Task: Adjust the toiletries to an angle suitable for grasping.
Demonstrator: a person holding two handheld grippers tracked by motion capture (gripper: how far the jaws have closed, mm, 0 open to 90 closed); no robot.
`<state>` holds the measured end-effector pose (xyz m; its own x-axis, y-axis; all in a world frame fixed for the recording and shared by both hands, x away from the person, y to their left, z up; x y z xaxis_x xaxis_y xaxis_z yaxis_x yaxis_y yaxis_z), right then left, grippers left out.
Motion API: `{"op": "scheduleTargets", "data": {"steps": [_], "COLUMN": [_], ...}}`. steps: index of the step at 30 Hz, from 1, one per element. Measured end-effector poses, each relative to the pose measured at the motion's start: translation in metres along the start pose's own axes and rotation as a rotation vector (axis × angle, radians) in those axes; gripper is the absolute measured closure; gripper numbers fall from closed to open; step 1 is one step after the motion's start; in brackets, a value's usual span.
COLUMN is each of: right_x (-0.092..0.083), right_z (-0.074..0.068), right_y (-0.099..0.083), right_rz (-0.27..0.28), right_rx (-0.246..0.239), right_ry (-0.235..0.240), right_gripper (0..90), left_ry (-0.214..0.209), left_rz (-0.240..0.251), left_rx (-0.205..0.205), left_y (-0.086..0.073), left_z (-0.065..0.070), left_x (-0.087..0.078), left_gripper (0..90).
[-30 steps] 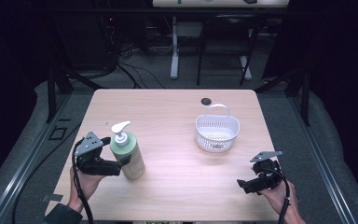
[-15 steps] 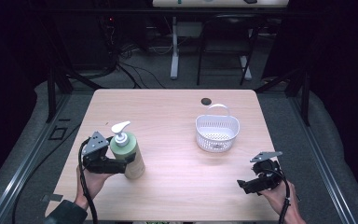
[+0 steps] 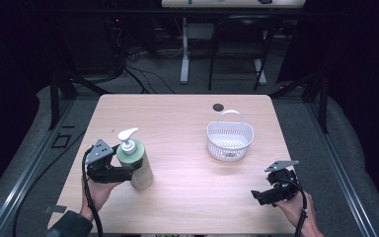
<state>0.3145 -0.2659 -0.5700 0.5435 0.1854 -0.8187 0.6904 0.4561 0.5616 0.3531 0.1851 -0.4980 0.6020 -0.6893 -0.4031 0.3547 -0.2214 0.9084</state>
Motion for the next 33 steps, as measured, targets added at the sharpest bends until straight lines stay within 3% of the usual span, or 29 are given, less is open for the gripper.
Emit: {"op": "scheduleTargets", "data": {"steps": [9,33], "right_x": [0.0,-0.001], "right_z": [0.0,0.0], "right_y": [0.0,0.0], "right_rz": [-0.001,-0.003], "right_rx": [0.001,0.0], "right_ry": [0.0,-0.008], "right_gripper": [0.0,0.1], "left_ry": [0.008,-0.038], "left_rz": [0.005,0.018], "left_rx": [0.01,0.033], "left_y": [0.0,0.008], "left_z": [0.003,0.018], "left_x": [0.003,0.025], "left_gripper": [11.3,11.6]}}
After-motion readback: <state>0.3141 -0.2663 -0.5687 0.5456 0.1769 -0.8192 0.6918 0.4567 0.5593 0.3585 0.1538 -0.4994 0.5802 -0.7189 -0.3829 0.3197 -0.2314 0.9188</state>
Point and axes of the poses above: each handheld gripper's, and its own axes: x roughly forward along the jaws, y roughly out of its top, z roughly to its right, the point moved 6 cm from there along x, roughly forward along the jaws, and after that the axes turned 8 degrees about -y, right-handed, at the moved point
